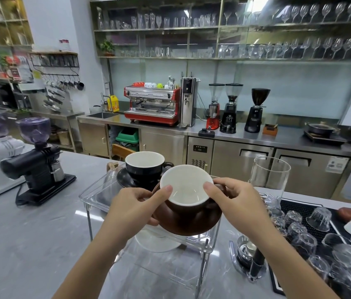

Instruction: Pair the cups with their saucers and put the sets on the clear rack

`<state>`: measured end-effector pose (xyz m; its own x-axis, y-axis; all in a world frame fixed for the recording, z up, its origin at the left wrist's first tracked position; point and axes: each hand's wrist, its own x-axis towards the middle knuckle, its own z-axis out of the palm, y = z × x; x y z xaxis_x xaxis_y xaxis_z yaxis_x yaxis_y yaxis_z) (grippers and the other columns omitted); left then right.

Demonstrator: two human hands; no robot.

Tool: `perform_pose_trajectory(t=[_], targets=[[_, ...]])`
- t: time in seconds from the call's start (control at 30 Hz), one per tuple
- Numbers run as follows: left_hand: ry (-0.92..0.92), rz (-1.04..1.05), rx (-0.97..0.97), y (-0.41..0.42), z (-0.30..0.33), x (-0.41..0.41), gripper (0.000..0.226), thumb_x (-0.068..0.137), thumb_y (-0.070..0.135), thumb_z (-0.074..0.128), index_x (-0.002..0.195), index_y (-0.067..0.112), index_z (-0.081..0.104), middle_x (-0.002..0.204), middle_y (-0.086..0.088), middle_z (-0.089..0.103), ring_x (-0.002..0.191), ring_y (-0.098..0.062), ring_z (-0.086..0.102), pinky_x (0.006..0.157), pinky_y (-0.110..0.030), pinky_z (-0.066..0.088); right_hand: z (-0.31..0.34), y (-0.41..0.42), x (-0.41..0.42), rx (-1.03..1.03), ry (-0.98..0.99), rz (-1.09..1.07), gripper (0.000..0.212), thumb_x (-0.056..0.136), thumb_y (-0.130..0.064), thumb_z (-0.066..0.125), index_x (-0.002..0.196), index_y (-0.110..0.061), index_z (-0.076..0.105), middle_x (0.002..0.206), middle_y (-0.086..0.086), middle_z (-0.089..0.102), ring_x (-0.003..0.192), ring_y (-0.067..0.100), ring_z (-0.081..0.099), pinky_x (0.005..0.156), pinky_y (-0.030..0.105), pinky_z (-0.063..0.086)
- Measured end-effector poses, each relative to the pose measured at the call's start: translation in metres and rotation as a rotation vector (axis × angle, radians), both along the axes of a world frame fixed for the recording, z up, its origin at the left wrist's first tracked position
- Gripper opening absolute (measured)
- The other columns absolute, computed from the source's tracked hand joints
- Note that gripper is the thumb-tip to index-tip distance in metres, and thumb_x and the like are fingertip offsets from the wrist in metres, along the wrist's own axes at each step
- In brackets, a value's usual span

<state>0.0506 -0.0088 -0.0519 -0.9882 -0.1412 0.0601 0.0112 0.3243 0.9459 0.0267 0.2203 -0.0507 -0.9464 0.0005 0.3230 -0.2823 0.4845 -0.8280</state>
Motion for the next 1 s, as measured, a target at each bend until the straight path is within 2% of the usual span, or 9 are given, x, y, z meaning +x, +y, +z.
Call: perform_pose_trajectory(t=[0.1, 0.17, 0.3, 0.47, 0.57, 0.7, 0.8, 0.87, 1.0], targets=[[-0.003, 0.000, -0.054, -0.001, 0.000, -0.005, 0.051, 0.079, 0.065, 0.068, 0.072, 0.016, 0.079, 0.069, -0.002, 0.079, 0.058, -0.018, 0.076, 0.075, -0.040, 0.064, 0.003, 0.000, -0.003, 0.096, -0.006, -0.025, 0.028, 0.083, -0.057, 0.060, 0.089, -0.035, 0.075, 0.075, -0.011, 0.076, 0.073, 0.001, 0.073, 0.074, 0.033, 0.059], [-0.002, -0.002, -0.090, -0.001, 0.002, -0.007, 0.054, 0.081, 0.066, 0.065, 0.067, 0.015, 0.078, 0.066, -0.001, 0.078, 0.055, -0.017, 0.075, 0.068, -0.034, 0.064, 0.005, 0.000, -0.005, 0.162, -0.007, -0.035, 0.040, 0.083, -0.063, 0.054, 0.091, -0.030, 0.075, 0.075, -0.010, 0.076, 0.077, 0.007, 0.071, 0.076, 0.039, 0.060], [-0.001, 0.002, -0.112, 0.000, 0.005, -0.008, 0.057, 0.082, 0.064, 0.064, 0.064, 0.011, 0.075, 0.060, 0.000, 0.075, 0.053, -0.016, 0.074, 0.054, -0.021, 0.057, 0.007, 0.000, -0.006, 0.215, 0.007, -0.031, 0.056, 0.077, -0.073, 0.042, 0.092, -0.031, 0.075, 0.076, -0.012, 0.074, 0.081, 0.007, 0.068, 0.077, 0.041, 0.059], [0.023, 0.015, -0.210, 0.000, 0.009, -0.009, 0.060, 0.083, 0.069, 0.059, 0.061, 0.015, 0.075, 0.055, 0.007, 0.073, 0.051, -0.013, 0.073, 0.053, -0.020, 0.055, 0.007, -0.001, -0.008, 0.337, 0.030, -0.027, 0.055, 0.087, -0.067, 0.039, 0.078, -0.023, 0.070, 0.072, -0.005, 0.071, 0.075, 0.011, 0.065, 0.076, 0.040, 0.056], [0.051, 0.023, -0.299, 0.002, 0.013, -0.009, 0.060, 0.084, 0.069, 0.057, 0.052, 0.019, 0.069, 0.048, 0.009, 0.069, 0.048, -0.011, 0.072, 0.047, -0.016, 0.047, 0.008, -0.001, -0.008, 0.371, 0.034, -0.033, 0.060, 0.086, -0.068, 0.037, 0.082, -0.019, 0.071, 0.071, -0.002, 0.071, 0.073, 0.012, 0.065, 0.074, 0.037, 0.056], [0.128, 0.073, -0.406, 0.002, 0.014, -0.008, 0.064, 0.081, 0.070, 0.059, 0.039, 0.022, 0.057, 0.043, 0.003, 0.065, 0.044, -0.010, 0.069, 0.052, -0.022, 0.046, 0.012, -0.001, -0.005, 0.417, 0.084, -0.079, 0.063, 0.083, -0.071, 0.037, 0.087, -0.020, 0.073, 0.068, 0.000, 0.070, 0.068, 0.011, 0.065, 0.065, 0.035, 0.057], [0.205, 0.106, -0.520, 0.002, 0.013, -0.008, 0.066, 0.080, 0.074, 0.056, 0.042, 0.020, 0.059, 0.042, 0.002, 0.065, 0.044, -0.008, 0.066, 0.055, -0.026, 0.050, 0.014, -0.002, -0.002, 0.402, 0.094, -0.075, 0.053, 0.084, -0.068, 0.044, 0.084, -0.025, 0.075, 0.068, -0.004, 0.073, 0.074, 0.014, 0.066, 0.068, 0.035, 0.057], [0.249, 0.127, -0.558, 0.003, 0.014, -0.009, 0.065, 0.079, 0.075, 0.056, 0.046, 0.019, 0.062, 0.043, 0.004, 0.064, 0.045, -0.007, 0.064, 0.056, -0.028, 0.052, 0.016, -0.003, -0.001, 0.362, 0.087, -0.098, 0.042, 0.083, -0.066, 0.051, 0.090, -0.033, 0.076, 0.075, -0.010, 0.074, 0.084, 0.015, 0.066, 0.074, 0.033, 0.056], [0.359, 0.199, -0.625, 0.006, 0.018, -0.007, 0.053, 0.076, 0.073, 0.061, 0.055, 0.024, 0.063, 0.051, 0.007, 0.063, 0.054, -0.006, 0.060, 0.053, -0.021, 0.037, 0.021, -0.006, 0.003, 0.344, 0.144, -0.136, 0.039, 0.082, -0.062, 0.061, 0.101, -0.031, 0.075, 0.082, -0.012, 0.073, 0.083, 0.012, 0.066, 0.073, 0.031, 0.056]])
